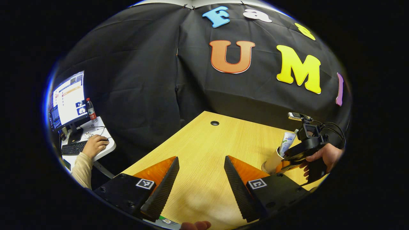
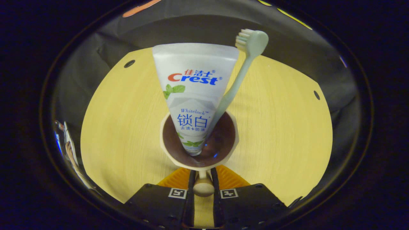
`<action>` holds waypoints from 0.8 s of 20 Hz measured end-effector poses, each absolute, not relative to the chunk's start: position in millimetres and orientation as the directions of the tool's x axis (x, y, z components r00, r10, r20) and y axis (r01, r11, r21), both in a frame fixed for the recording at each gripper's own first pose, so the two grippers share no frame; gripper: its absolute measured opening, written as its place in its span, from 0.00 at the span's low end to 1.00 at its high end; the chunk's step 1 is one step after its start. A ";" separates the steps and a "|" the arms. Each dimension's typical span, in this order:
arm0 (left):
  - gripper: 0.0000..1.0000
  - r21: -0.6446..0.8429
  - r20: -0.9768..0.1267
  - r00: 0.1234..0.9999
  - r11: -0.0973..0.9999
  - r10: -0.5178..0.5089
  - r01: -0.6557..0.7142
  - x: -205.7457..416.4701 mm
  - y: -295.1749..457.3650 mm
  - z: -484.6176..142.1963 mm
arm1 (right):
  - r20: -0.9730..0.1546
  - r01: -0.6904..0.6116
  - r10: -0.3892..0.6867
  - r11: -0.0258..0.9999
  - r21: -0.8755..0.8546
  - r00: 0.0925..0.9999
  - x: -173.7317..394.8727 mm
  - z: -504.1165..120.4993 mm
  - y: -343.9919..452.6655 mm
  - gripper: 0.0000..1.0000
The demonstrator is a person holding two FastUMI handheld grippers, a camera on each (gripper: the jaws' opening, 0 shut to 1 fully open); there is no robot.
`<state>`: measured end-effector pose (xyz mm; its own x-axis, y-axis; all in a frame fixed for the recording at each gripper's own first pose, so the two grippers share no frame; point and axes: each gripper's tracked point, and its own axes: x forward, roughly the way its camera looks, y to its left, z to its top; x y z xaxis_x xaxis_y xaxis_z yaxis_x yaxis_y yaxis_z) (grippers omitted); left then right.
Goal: Put the toothbrush and toothpaste on the desktop into the cup, then pick up the cup and place it on the coaster on the desktop.
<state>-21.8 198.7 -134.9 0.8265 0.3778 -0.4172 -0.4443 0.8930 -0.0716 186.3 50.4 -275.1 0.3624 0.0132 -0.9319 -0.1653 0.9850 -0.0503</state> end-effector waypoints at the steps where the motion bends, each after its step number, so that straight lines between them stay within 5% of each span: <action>1: 0.90 -0.073 -0.417 0.829 0.895 0.373 -0.440 -20.1 197.3 -135.0 | -0.931 -0.163 0.018 0.986 -0.045 0.365 182.6 -279.1 49.6 0.39; 3: 0.91 -0.069 -0.412 0.836 0.903 0.362 -0.425 -16.7 191.7 -132.3 | -0.932 -0.157 0.029 0.987 -0.030 0.362 174.7 -278.3 47.7 0.67; 7: 0.91 -0.058 -0.385 0.865 0.927 0.322 -0.370 -4.0 171.4 -121.2 | -0.914 -0.118 0.049 0.993 0.002 0.402 163.0 -260.7 38.2 0.94; 16: 0.90 -0.069 -0.309 0.939 0.981 0.152 -0.181 40.8 95.2 -82.3 | -0.822 -0.031 0.033 0.999 0.018 0.569 129.7 -179.2 -36.1 0.94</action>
<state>40.8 95.2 -82.3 0.9388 0.1515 -0.3094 -0.1810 0.9811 -0.0689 129.7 -36.1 -179.2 0.5691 0.0326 -0.8216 -0.0310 0.9994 0.0182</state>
